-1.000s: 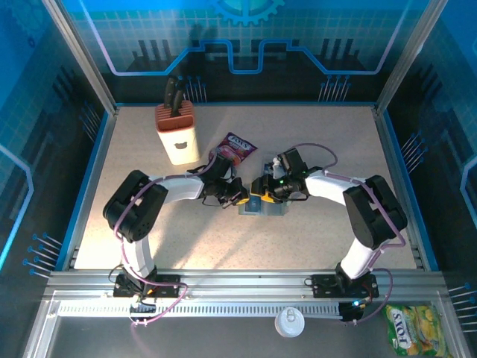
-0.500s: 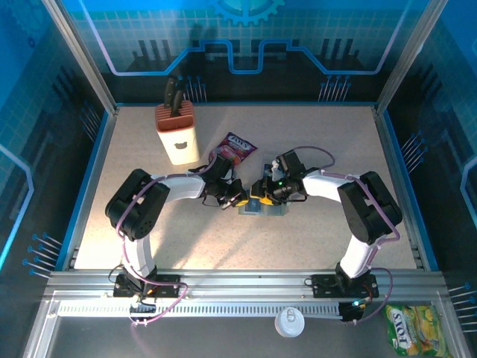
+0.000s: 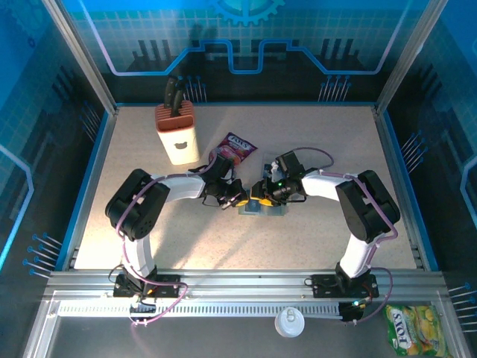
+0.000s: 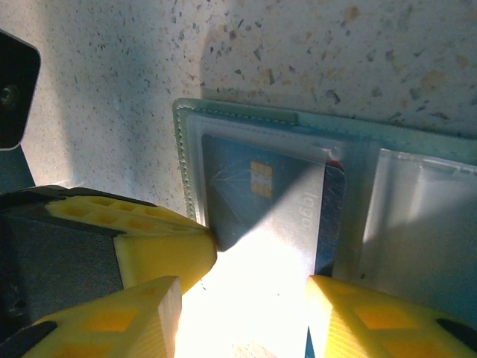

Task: Take the credit cards out of the card holder

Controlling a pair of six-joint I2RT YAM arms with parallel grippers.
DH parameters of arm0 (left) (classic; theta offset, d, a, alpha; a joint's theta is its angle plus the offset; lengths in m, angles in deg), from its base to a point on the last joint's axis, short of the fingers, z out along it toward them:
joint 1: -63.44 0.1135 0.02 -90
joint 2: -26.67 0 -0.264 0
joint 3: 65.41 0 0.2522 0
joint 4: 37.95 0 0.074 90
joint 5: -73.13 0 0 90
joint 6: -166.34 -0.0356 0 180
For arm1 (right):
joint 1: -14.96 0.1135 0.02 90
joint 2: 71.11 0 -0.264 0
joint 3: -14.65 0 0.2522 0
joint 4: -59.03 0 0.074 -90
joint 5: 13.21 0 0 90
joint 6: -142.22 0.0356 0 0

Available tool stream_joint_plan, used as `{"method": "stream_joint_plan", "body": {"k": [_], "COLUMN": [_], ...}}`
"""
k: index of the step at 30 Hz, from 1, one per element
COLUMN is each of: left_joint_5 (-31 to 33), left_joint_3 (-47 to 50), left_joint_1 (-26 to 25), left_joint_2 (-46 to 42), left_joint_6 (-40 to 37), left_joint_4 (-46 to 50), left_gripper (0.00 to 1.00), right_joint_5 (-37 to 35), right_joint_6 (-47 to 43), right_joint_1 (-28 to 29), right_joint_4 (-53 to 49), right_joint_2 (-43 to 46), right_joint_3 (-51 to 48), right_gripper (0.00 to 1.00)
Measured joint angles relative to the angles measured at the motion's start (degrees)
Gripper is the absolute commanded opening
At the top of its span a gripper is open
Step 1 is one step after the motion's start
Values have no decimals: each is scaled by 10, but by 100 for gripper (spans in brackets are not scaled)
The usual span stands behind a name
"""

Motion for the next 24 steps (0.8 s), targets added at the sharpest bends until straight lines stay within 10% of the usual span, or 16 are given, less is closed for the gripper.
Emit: {"method": "stream_joint_plan", "body": {"k": [24], "left_joint_5": [0], "left_joint_3": [10], "left_joint_1": [2], "left_joint_2": [-7], "left_joint_6": [0], "left_joint_4": [-10], "left_gripper": [7], "right_joint_5": [-35], "right_joint_6": [-30], "right_joint_1": [3], "right_joint_4": [-53], "right_joint_2": [0], "right_joint_3": [16], "right_gripper": [49]}}
